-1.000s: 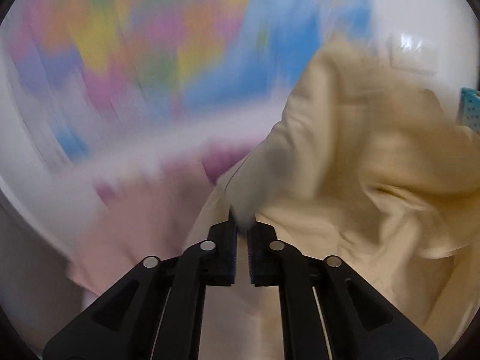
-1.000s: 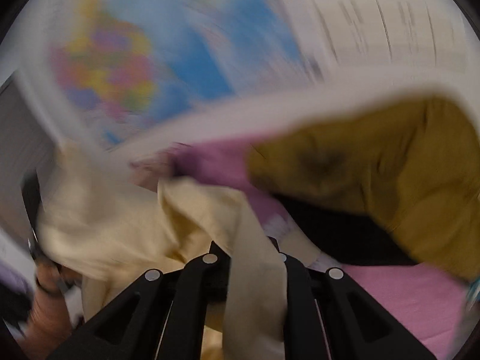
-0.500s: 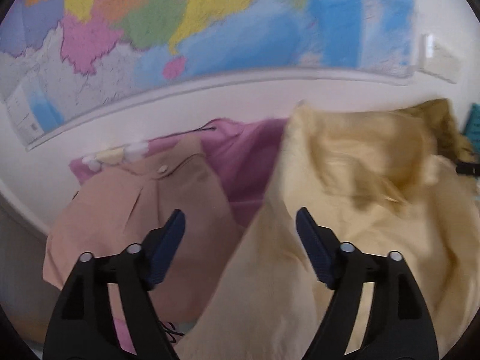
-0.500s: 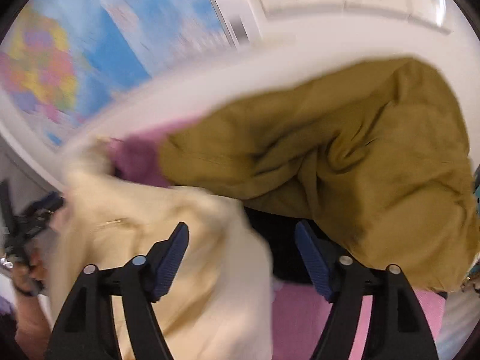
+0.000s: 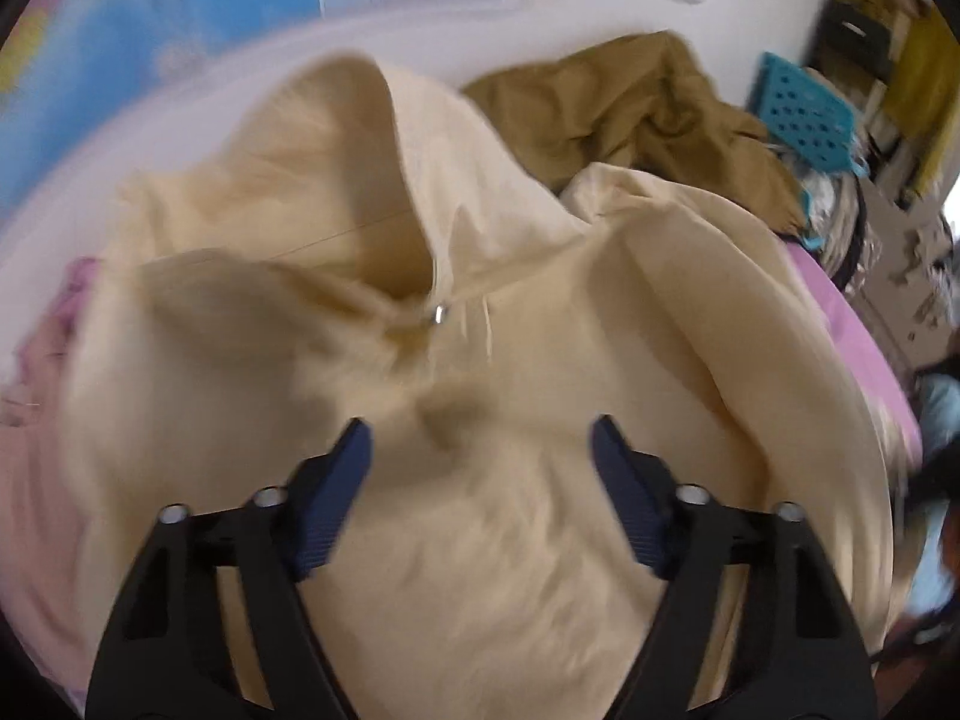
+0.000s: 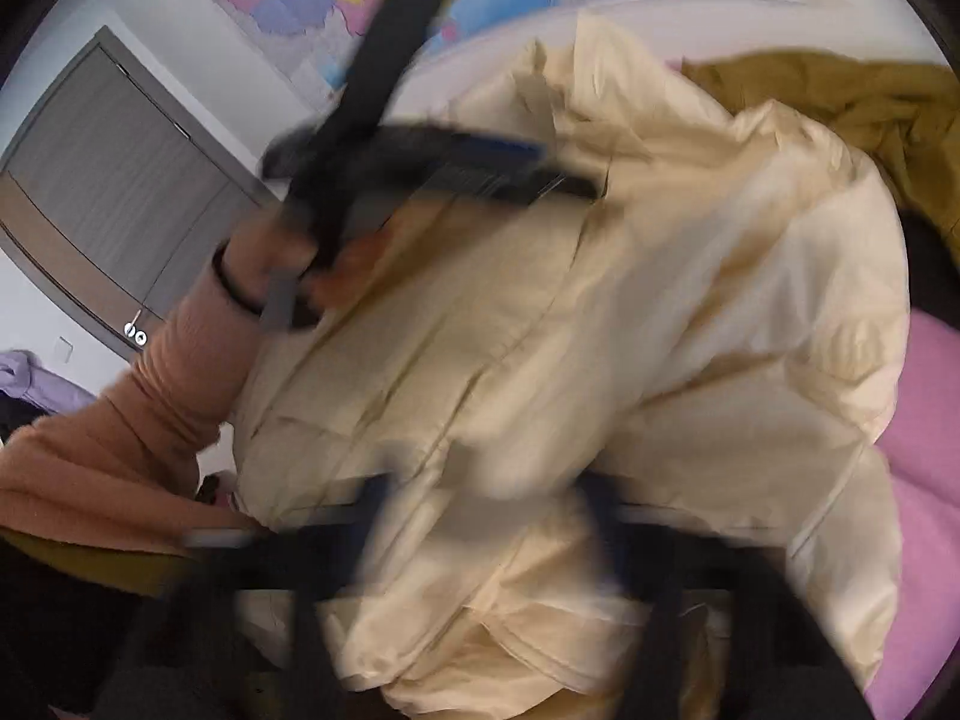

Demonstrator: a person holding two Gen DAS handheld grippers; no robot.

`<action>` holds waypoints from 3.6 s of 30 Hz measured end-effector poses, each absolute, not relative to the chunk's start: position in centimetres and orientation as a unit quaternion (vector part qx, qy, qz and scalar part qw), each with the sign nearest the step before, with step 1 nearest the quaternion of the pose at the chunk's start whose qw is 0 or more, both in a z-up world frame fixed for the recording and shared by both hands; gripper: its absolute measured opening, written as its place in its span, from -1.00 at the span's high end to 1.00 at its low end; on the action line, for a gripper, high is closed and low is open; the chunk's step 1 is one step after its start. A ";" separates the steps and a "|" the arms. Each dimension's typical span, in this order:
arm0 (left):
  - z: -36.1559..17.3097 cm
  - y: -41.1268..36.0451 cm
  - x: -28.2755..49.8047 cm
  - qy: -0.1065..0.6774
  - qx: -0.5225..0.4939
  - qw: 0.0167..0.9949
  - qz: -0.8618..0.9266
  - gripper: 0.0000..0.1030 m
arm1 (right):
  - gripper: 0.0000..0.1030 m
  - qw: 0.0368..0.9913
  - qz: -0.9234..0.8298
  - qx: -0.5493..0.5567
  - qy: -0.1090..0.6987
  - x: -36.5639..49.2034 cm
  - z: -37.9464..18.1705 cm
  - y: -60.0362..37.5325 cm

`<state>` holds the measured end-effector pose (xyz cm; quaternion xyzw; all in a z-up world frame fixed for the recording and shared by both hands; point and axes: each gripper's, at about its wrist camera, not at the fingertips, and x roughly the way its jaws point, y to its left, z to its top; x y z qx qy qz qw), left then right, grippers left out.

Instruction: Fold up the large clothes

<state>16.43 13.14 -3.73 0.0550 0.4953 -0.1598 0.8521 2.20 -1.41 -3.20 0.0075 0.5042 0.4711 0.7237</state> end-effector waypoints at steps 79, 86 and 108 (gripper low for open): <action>1.1 37.8 -1.6 0.428 -0.004 0.889 0.165 0.39 | -0.53 0.821 0.378 0.025 0.426 1.8 -3.4 -5.1; -3.4 35.8 -0.5 0.441 0.089 0.853 0.265 -0.35 | -0.53 0.829 0.356 0.089 0.422 0.8 -2.7 -9.8; -3.6 15.9 -4.8 0.402 0.117 0.905 -0.075 -0.86 | -0.61 0.871 0.300 0.015 0.389 -6.3 -1.4 -16.1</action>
